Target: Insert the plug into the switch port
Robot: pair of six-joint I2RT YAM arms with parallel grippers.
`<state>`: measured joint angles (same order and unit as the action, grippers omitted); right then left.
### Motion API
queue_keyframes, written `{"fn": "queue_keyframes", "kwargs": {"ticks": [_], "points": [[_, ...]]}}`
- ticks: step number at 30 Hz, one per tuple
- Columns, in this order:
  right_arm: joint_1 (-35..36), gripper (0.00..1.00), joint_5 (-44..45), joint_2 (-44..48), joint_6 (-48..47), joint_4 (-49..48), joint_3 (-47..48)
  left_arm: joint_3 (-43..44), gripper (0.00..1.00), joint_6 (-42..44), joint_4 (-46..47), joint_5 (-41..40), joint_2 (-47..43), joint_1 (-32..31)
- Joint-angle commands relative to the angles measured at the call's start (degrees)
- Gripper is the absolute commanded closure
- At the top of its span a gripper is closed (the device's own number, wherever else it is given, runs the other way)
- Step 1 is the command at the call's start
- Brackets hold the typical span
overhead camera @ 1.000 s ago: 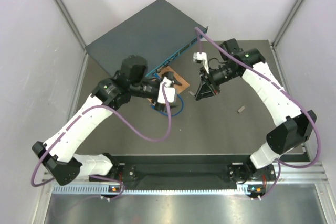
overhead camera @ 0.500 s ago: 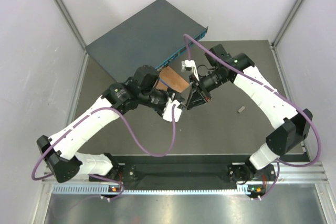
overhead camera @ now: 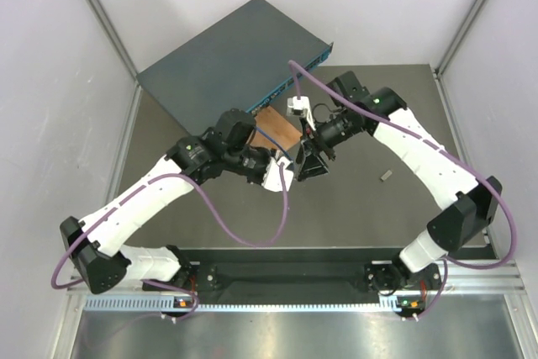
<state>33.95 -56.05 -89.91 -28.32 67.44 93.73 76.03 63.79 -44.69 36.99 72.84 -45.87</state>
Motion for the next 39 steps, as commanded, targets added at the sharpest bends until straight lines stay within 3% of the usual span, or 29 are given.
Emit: {"fn": "queue_keyframes", "kwargs": {"ticks": [1,3,10,13,15,16,19,22,35,39], "points": [[-0.82,0.29,9.51,6.14,0.63,-7.40,0.23,-1.50,1.00,-13.63,5.83,0.36,-3.05,-0.01],[-2.65,0.27,14.02,9.55,0.28,-11.16,-1.35,-1.94,1.00,-19.99,7.59,0.62,-3.49,0.08],[-6.09,0.23,27.64,20.72,-7.36,-15.58,-7.59,1.30,1.00,-58.61,16.20,0.63,-0.35,0.87],[-6.09,0.15,29.68,27.84,-10.79,-22.33,-12.42,7.10,1.00,-71.20,14.72,2.28,4.22,1.65],[-6.00,0.04,29.86,32.66,-13.60,-25.42,-16.38,6.60,1.00,-78.52,19.00,5.88,4.59,3.93],[-5.74,0.00,29.77,33.65,-14.39,-26.91,-17.35,5.63,1.00,-86.39,21.46,8.86,4.07,6.47],[-3.73,0.04,28.81,35.24,-19.40,-26.40,-18.76,2.64,1.00,-98.37,29.20,13.01,4.42,8.86],[-0.56,0.19,28.02,34.63,-21.60,-26.40,-18.33,1.23,1.00,-103.50,32.02,13.63,4.42,8.86],[12.09,0.45,31.26,28.83,-27.84,-25.78,-15.77,-2.99,1.00,-105.19,34.05,17.68,3.54,8.60],[13.24,0.58,33.19,28.30,-28.99,-25.60,-16.30,-3.60,1.00,-105.01,33.96,18.11,3.28,8.60]]}}
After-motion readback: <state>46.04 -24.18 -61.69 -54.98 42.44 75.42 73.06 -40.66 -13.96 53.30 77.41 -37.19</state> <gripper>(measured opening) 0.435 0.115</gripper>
